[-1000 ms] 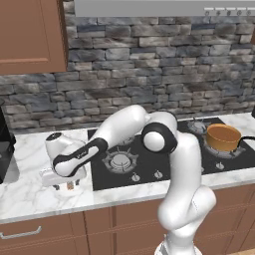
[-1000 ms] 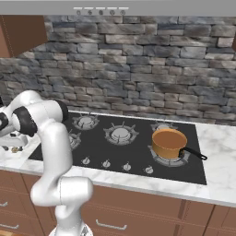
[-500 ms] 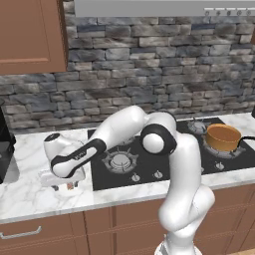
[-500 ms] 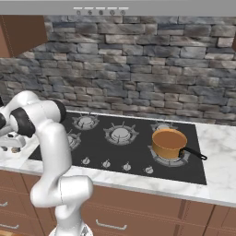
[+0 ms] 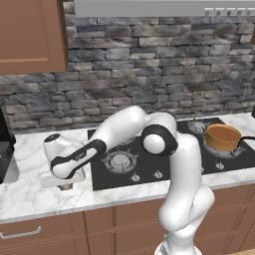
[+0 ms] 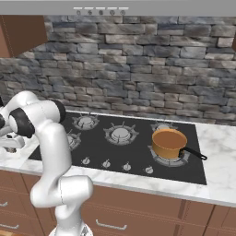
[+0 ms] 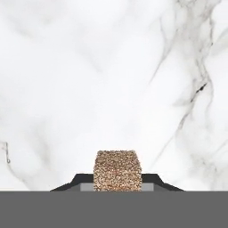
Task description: Pick up the sugar cube(s) and place them in the saucepan with hot chocolate.
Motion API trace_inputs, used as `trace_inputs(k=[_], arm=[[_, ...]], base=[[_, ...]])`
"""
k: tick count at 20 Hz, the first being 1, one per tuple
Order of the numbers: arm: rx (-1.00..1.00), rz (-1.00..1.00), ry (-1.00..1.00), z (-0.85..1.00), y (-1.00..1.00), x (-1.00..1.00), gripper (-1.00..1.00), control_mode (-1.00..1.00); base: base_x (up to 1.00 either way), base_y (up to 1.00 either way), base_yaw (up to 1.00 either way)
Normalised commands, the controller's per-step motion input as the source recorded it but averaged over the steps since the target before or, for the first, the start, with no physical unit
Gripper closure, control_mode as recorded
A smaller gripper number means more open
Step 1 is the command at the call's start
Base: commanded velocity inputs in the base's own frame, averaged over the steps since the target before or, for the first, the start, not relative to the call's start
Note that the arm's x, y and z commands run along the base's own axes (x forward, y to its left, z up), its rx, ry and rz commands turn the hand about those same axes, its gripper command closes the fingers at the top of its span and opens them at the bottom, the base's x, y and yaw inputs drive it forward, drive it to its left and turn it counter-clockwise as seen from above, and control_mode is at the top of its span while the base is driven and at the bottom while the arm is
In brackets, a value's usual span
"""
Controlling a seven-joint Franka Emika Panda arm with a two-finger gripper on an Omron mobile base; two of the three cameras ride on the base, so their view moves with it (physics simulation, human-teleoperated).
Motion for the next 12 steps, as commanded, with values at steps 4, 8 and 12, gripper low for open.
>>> trace_inputs(k=[4,8,12], arm=[[0.0,0.0,0.0,0.0,-0.02,0.0,1.0,-1.0],[0.0,0.0,-0.01,0.0,-0.31,-0.06,1.0,-1.0],[-0.01,-0.05,-0.22,0.31,-0.69,-0.55,1.0,-1.0]], base=[[0.0,0.0,0.0],[0.0,0.0,0.0],[0.0,0.0,0.0]])
